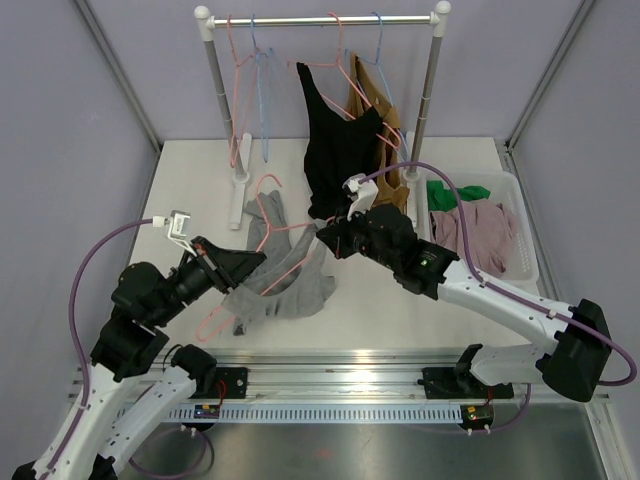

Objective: Remove the tank top from the hanger

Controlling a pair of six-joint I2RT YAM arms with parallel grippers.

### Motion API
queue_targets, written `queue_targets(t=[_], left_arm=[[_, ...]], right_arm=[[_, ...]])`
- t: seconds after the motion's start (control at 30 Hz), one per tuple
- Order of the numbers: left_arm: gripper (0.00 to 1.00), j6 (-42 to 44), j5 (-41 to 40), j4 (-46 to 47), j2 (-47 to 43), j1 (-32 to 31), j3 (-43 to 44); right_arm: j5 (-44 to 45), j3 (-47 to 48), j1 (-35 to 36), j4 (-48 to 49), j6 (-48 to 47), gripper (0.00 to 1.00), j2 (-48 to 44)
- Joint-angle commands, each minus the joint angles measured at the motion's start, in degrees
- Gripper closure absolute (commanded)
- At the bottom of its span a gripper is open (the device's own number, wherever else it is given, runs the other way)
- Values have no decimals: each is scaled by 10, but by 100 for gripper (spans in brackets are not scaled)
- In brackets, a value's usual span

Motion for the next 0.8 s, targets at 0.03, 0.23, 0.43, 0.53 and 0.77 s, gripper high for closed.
queue_targets(t=[0.03, 0.23, 0.43, 0.53, 0.77], left_arm=[[100, 48, -16, -26, -1, -2, 43], [100, 130, 57, -100, 26, -2, 78], [100, 129, 129, -69, 9, -2, 74], [100, 118, 143, -37, 9, -2, 77], [100, 45, 186, 303, 5, -2, 2]], right_arm=[[104, 28, 3, -24, -30, 100, -15], [224, 55, -29, -111, -52, 100, -5], [165, 50, -123, -136, -49, 100, 9], [93, 42, -129, -146, -47, 100, -10], [-74, -12, -132, -135, -2, 100, -140]])
